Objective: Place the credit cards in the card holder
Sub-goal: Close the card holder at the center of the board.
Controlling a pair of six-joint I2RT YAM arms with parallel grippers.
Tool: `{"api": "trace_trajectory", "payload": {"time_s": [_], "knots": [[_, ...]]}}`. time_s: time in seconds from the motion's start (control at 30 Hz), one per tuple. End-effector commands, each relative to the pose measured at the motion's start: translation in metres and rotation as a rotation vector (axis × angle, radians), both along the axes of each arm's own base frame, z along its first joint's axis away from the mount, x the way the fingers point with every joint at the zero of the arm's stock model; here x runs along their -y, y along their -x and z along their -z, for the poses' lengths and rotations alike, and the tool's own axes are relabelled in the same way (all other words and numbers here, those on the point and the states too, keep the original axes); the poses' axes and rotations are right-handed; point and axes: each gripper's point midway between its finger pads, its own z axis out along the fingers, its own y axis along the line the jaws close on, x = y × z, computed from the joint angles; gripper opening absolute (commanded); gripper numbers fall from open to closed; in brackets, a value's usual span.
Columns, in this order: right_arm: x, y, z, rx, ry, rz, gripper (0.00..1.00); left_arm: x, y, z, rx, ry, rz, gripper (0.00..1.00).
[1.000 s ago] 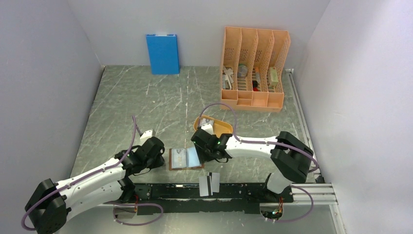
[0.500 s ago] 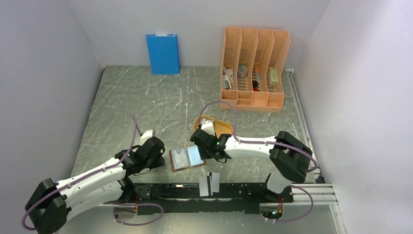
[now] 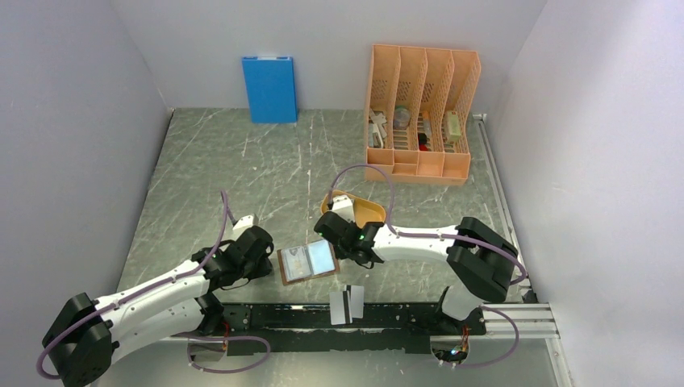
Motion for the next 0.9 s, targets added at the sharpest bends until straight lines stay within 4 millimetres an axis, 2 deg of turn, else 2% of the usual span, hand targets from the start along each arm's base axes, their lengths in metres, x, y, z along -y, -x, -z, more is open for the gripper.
{"api": "trace_trajectory", "payload": {"time_s": [0.0, 0.1, 0.23, 0.37, 0.47, 0.7, 0.8, 0.87], "knots": [[-0.004, -0.007, -0.026, 0.051, -0.059, 0.016, 0.0, 0.008, -0.007, -0.009, 0.03, 0.03, 0.013, 0.24], [-0.014, 0.001, -0.047, 0.038, -0.142, -0.031, 0.0, 0.012, -0.006, -0.005, 0.019, 0.04, 0.027, 0.23], [-0.044, 0.021, -0.07, -0.027, -0.313, -0.153, 0.0, 0.013, -0.004, 0.0, -0.003, 0.032, 0.032, 0.21], [-0.075, 0.038, -0.092, -0.086, -0.482, -0.247, 0.0, 0.013, -0.006, -0.002, 0.005, 0.033, 0.024, 0.21], [-0.092, 0.045, -0.102, -0.12, -0.571, -0.288, 0.0, 0.008, -0.009, -0.009, 0.026, 0.021, 0.0, 0.22], [-0.125, 0.045, -0.111, -0.133, -0.724, -0.321, 0.0, -0.01, -0.026, -0.044, 0.116, -0.043, -0.093, 0.22], [-0.134, 0.042, -0.1, -0.152, -0.717, -0.306, 0.0, -0.018, -0.024, -0.04, 0.101, -0.081, -0.127, 0.22], [-0.138, 0.04, -0.085, -0.177, -0.688, -0.289, 0.0, -0.023, -0.021, -0.034, 0.081, -0.09, -0.159, 0.21]]}}
